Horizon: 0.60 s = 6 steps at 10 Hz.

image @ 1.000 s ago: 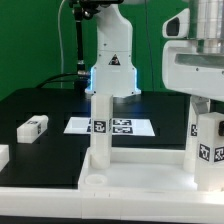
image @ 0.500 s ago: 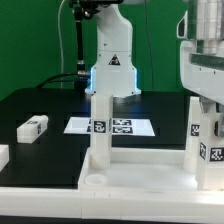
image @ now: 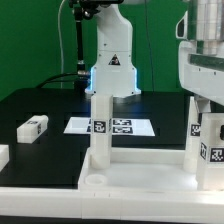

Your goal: Assemble desk

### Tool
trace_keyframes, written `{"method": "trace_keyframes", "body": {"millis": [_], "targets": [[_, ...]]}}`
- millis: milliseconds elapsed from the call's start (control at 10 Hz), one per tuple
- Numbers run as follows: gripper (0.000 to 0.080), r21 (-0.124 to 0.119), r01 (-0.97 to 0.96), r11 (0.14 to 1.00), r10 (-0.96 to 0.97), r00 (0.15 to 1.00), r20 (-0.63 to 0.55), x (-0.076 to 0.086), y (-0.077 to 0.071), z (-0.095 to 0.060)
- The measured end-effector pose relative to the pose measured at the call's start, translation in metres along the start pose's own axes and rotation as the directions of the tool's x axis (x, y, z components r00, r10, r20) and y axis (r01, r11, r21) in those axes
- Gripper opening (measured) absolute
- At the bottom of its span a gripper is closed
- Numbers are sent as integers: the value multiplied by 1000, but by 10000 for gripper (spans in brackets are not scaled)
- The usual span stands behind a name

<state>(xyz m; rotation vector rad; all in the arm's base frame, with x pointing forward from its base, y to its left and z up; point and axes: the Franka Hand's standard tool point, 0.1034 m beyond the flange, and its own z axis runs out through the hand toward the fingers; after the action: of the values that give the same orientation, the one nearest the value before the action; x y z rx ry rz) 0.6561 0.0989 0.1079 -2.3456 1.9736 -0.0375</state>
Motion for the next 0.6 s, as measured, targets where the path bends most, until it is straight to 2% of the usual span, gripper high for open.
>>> {"method": "trace_keyframes", "body": {"millis": [400, 600], "targets": [[648, -11, 363, 932, -363, 932, -15, -2, 0, 0], [649, -19, 537, 844, -537, 843, -19, -3, 0, 1]]}}
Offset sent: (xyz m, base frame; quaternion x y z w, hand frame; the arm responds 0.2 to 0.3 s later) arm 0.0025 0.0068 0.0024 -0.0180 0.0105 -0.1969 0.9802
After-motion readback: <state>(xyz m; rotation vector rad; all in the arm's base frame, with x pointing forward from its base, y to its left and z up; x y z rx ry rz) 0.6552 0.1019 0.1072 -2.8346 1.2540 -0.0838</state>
